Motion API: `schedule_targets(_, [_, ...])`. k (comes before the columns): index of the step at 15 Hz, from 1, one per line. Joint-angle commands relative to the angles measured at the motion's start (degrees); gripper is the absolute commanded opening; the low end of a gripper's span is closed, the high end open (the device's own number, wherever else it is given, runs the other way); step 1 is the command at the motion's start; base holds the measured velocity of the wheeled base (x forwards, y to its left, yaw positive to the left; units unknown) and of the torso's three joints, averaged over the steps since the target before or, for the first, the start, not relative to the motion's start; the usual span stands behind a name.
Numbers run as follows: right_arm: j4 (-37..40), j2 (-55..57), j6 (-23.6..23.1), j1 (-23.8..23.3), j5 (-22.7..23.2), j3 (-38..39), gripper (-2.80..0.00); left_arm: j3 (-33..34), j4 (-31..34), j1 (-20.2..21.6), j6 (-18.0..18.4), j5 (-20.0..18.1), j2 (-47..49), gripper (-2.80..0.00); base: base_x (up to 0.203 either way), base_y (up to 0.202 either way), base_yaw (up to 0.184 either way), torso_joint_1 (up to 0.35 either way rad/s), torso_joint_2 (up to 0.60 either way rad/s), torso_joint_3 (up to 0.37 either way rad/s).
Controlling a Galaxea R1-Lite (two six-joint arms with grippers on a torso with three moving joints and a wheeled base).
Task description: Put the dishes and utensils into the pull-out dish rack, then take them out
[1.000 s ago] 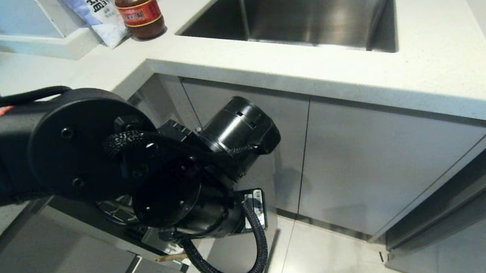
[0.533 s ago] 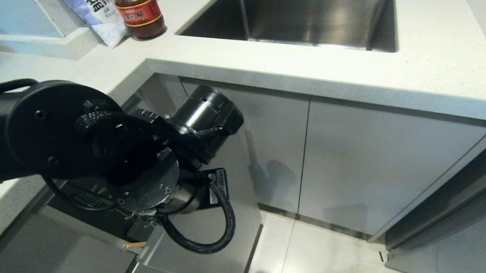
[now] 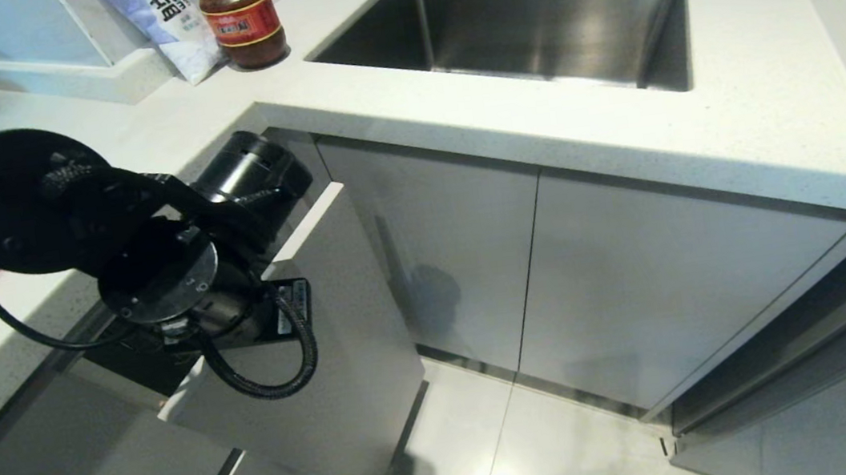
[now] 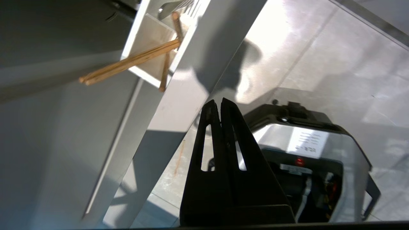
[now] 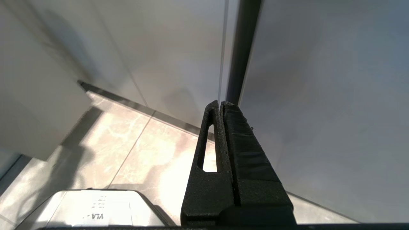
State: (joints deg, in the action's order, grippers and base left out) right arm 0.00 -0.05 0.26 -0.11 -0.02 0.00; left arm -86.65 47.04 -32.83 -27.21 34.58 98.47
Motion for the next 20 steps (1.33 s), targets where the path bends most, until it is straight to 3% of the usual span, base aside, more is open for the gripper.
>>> schedule_targets(1, [0.0, -0.21, 0.0, 0.02, 0.02, 0.09, -2.8, 0.11, 0.11, 4.94, 2.32, 0.49, -2.02, -2.8, 0.0, 0.0, 0.0, 0.0, 0.0, 0.0])
schedule_targets(5, [0.0, -0.21, 0.0, 0.02, 0.02, 0.09, -2.8, -0.3, -1.56, 12.72, 7.42, 0.4, -3.25, -2.8, 0.0, 0.0, 0.0, 0.0, 0.0, 0.0])
schedule_targets(6, [0.0, -0.21, 0.0, 0.02, 0.02, 0.09, -2.8, -0.36, -2.61, 12.94, 7.76, 0.34, -3.58, -2.8, 0.0, 0.0, 0.0, 0.0, 0.0, 0.0])
schedule_targets(12, [0.0, -0.21, 0.0, 0.02, -0.03, 0.09, -2.8, 2.44, -3.71, 7.09, 7.79, 0.13, -4.68, -2.8, 0.0, 0.0, 0.0, 0.0, 0.0, 0.0])
schedule_targets(15, [0.0, -0.21, 0.0, 0.02, -0.06, 0.09, -2.8, 2.68, -4.4, 3.93, 7.81, -0.98, -9.92, -2.8, 0.0, 0.0, 0.0, 0.0, 0.0, 0.0])
schedule_targets(17, [0.0, -0.21, 0.0, 0.02, -0.04, 0.09, -2.8, 2.9, -7.13, 2.81, 8.12, -3.9, -14.86, -2.8, 0.0, 0.0, 0.0, 0.0, 0.0, 0.0])
schedule_targets(20, [0.0, -0.21, 0.0, 0.02, -0.06, 0.09, -2.8, 3.53, -11.93, 4.23, 12.29, -13.27, -27.85, -2.8, 0.0, 0.0, 0.0, 0.0, 0.0, 0.0])
